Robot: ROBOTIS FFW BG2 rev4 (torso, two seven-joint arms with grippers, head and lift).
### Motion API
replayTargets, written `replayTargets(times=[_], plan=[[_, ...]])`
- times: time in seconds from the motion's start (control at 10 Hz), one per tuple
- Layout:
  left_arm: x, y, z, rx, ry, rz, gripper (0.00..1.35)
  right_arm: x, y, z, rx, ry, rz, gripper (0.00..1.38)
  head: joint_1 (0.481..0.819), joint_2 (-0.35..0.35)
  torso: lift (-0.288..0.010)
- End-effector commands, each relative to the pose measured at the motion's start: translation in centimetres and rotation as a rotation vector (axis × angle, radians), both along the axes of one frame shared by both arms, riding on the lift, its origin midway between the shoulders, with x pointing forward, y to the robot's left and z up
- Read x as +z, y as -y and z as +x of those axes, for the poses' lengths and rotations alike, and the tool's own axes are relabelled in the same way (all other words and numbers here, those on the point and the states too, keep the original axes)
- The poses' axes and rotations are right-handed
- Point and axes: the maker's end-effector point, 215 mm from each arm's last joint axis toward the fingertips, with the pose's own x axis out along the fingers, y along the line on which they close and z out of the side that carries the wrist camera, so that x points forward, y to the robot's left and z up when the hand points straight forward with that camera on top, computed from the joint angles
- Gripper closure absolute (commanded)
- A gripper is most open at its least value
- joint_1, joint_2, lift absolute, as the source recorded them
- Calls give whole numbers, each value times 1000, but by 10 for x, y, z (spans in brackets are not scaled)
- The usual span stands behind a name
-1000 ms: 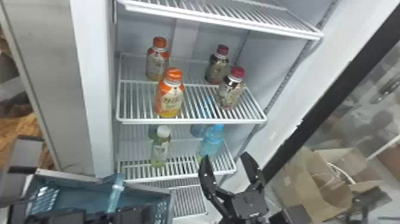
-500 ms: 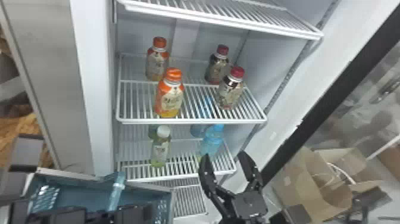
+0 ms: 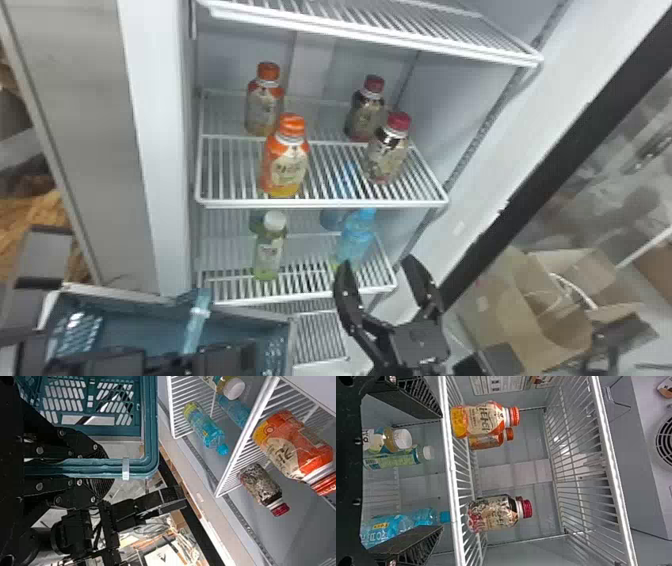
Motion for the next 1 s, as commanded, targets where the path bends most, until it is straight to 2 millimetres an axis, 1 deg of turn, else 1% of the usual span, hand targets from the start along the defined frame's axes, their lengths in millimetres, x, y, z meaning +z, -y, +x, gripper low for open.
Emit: replayTargets(times=[0.0, 0.7, 0.9], plan=[[1, 0, 1, 2, 2, -1, 1200, 0, 0, 0, -1, 0, 4, 44, 695, -350, -40], [2, 0, 3, 10, 2, -6, 1196, -1, 2, 0, -4, -3, 12, 44, 695, -350, -40], [-1, -1, 4, 16, -7, -8, 1121, -1, 2, 0, -4, -3, 12, 44, 695, -350, -40]])
